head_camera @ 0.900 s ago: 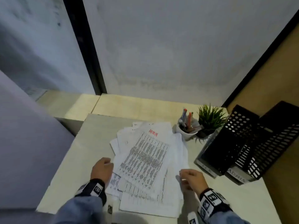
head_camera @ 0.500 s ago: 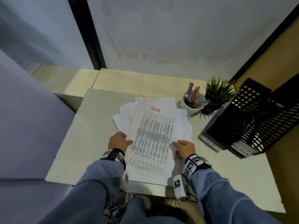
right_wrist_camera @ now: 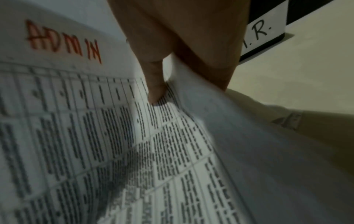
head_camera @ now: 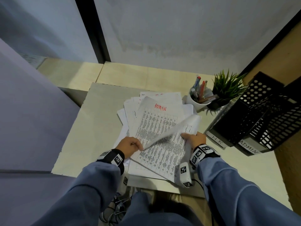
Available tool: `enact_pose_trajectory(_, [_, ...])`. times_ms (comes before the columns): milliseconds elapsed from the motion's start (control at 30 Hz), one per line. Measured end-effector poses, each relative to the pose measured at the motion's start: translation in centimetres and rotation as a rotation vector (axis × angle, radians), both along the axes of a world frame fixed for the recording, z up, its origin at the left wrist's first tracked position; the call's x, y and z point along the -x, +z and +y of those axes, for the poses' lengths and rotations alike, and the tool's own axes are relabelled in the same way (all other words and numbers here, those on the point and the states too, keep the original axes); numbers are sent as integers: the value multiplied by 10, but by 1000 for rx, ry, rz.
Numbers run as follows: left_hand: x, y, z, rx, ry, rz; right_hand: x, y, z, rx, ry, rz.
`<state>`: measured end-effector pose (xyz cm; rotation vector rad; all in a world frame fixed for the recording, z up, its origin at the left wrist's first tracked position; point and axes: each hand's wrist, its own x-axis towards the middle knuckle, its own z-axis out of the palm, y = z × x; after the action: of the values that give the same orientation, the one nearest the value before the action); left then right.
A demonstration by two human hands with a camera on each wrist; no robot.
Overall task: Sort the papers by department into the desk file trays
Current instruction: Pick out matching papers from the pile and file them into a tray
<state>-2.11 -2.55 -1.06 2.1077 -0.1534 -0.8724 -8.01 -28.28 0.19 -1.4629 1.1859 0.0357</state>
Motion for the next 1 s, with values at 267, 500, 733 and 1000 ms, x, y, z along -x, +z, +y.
enact_pose_trajectory(267, [-23,-5,-17,-179,380,-239,4,-13,-10,1,213,96])
enact_pose_trajectory(500, [-35,-14,-32,-222,346,-67,7,-34,-15,-9,153,151])
enact_pose_trajectory(733, [-31,-13,-27,-223,144,-205,14,-20,-7,-150,23,63])
enact_pose_trajectory(1000, [-19,-10,-17,107,317,-80,16,-20,-7,-162,-66,-30])
